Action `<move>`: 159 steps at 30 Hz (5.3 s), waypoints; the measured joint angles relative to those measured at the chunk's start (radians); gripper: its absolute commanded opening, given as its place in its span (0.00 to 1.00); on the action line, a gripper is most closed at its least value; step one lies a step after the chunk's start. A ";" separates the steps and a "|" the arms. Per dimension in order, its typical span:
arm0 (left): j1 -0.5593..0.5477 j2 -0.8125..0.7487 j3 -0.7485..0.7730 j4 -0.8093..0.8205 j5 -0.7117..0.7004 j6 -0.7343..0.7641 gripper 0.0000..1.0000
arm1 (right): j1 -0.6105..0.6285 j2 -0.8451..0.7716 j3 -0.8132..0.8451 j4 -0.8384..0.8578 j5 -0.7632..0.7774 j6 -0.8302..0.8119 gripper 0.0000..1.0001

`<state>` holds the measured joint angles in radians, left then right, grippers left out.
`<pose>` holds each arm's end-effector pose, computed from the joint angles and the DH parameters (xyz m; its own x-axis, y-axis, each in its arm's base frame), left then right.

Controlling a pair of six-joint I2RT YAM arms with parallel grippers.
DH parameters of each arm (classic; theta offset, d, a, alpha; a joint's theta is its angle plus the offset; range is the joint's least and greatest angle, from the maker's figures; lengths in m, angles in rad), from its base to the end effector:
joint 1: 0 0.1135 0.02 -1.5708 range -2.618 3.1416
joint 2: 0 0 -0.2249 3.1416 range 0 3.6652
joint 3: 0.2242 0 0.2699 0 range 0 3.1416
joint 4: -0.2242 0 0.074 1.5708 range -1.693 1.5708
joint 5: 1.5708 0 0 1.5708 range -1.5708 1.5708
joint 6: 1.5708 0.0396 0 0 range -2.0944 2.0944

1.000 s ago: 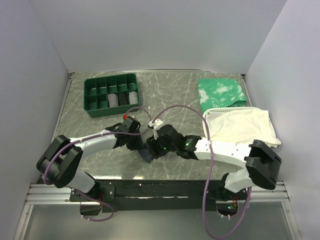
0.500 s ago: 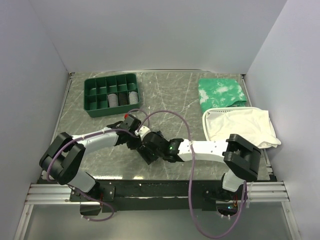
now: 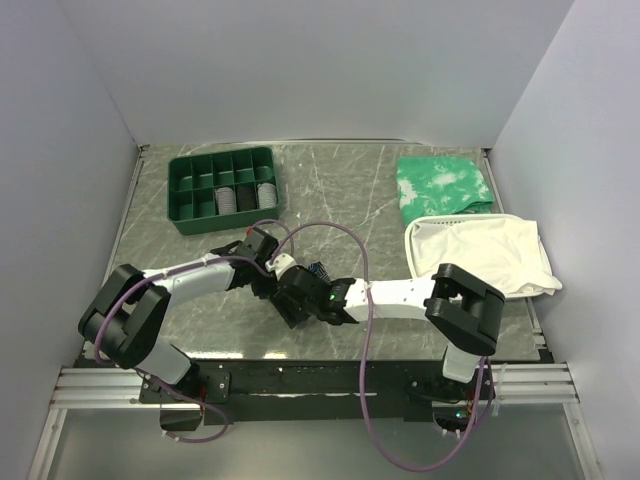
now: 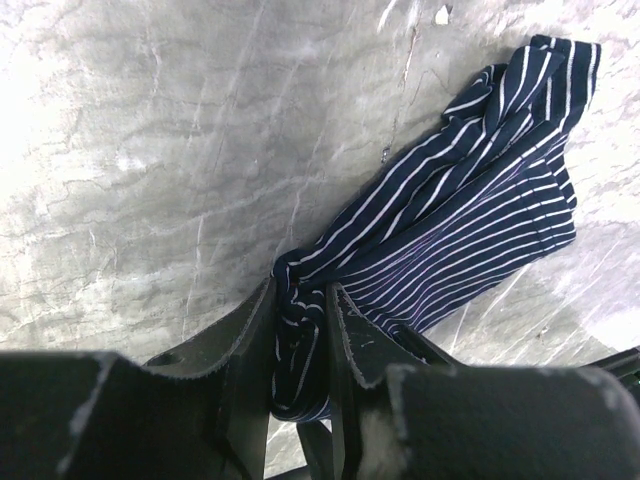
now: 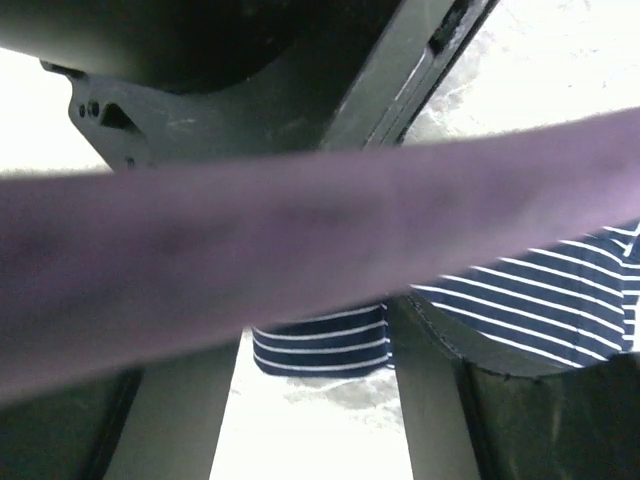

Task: Roll the underwear
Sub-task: Roll the underwear to the center of the board.

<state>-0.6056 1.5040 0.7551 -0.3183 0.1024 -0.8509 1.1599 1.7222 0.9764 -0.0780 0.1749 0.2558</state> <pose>0.2388 -0.1703 0.1034 -0.9310 -0.2651 -0.2509 -0.1413 0.8956 -0.4219 0.1520 0.3316 0.1184 -0.5000 -0.5238 -0.6896 -0.7536 0.6556 0.0484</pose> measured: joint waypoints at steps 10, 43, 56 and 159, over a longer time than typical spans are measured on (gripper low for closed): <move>0.013 0.000 -0.016 0.024 0.022 0.000 0.24 | 0.001 0.030 -0.002 0.030 -0.008 0.022 0.24; 0.107 -0.280 -0.180 0.089 -0.053 -0.030 0.75 | -0.303 -0.032 -0.331 0.481 -0.655 0.298 0.10; 0.106 -0.451 -0.372 0.341 0.112 -0.019 0.76 | -0.463 0.132 -0.342 0.671 -0.980 0.469 0.12; 0.247 -0.622 -0.349 -0.009 -0.061 -0.070 0.41 | 0.110 -0.096 0.001 -0.075 -0.134 0.162 0.40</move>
<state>-0.3584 0.8822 0.4065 -0.3271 0.0414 -0.9207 1.2701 1.6260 0.9771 -0.1532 0.0414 0.4179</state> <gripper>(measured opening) 0.390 0.398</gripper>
